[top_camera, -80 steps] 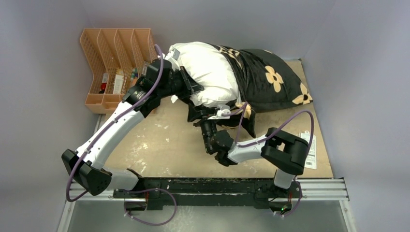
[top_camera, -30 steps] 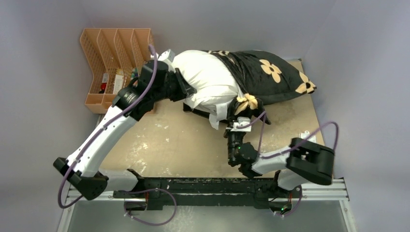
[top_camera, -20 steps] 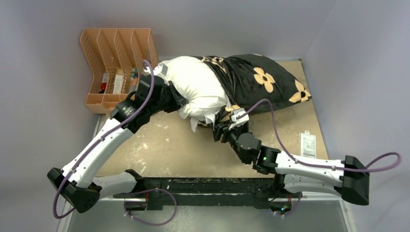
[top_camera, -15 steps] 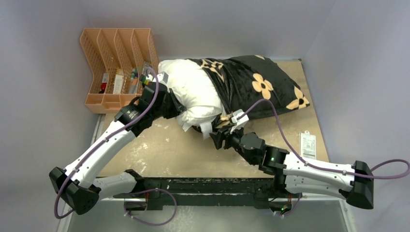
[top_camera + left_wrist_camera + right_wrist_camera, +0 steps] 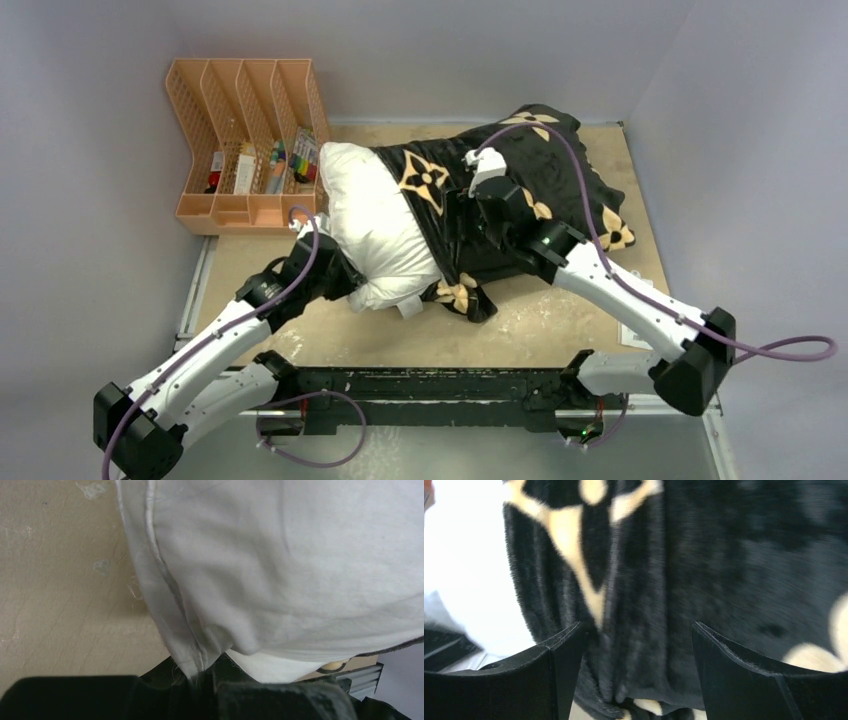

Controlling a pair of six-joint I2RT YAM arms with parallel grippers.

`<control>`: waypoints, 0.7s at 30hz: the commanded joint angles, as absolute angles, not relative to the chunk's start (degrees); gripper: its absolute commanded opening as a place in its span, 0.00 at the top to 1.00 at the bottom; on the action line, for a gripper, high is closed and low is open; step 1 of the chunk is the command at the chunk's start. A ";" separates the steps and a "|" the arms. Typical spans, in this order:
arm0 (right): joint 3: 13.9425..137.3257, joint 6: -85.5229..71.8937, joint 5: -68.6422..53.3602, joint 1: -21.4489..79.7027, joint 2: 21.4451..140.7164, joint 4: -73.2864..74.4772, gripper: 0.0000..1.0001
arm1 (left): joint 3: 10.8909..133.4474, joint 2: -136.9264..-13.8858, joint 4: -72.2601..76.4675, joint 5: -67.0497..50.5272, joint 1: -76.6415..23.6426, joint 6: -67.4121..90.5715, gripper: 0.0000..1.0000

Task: Remove the pillowcase from the pillow
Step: Remove the pillow from the pillowcase.

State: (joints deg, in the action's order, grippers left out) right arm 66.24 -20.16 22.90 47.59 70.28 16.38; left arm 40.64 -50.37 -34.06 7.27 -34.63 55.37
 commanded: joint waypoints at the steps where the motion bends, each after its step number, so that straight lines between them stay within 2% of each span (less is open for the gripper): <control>1: 72.75 -19.11 0.26 46.58 74.86 17.35 0.22 | 36.64 -48.67 -33.05 11.00 -34.36 58.68 1.00; 4: 78.16 -17.92 1.93 46.48 81.14 18.93 0.20 | 35.16 -48.42 -37.30 14.96 -34.41 61.36 1.00; 5: 80.55 -16.84 4.30 46.42 83.58 21.38 0.22 | 34.83 -48.10 -38.02 15.67 -34.40 61.77 1.00; 6: 83.23 -15.83 6.40 46.29 86.15 24.04 0.29 | 34.61 -47.82 -38.54 16.01 -34.40 62.17 1.00; 9: 87.83 -13.17 14.03 45.61 91.43 30.51 0.66 | 33.95 -46.54 -40.72 17.95 -34.45 63.30 1.00; 11: 86.50 -12.19 18.73 44.55 91.59 31.18 0.91 | 33.84 -46.05 -42.08 19.27 -34.45 64.04 1.00; 12: 85.11 -12.00 20.30 43.54 90.82 31.01 1.00 | 33.89 -45.82 -42.85 19.78 -34.45 65.15 1.00; 18: 78.57 -12.29 18.96 28.89 82.42 30.28 1.00 | 32.72 -40.11 -47.02 23.30 -34.45 70.28 1.00; 19: 77.98 -11.56 15.49 27.06 81.37 29.81 1.00 | 32.72 -39.96 -47.19 23.17 -34.45 70.76 1.00; 21: 77.38 -5.37 0.24 26.15 79.78 27.75 1.00 | 32.75 -40.73 -46.54 22.17 -34.44 70.93 1.00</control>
State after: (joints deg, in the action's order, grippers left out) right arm 78.94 -13.98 9.26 32.67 83.79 27.77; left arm 33.82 -41.17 -36.69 13.74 -35.27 69.34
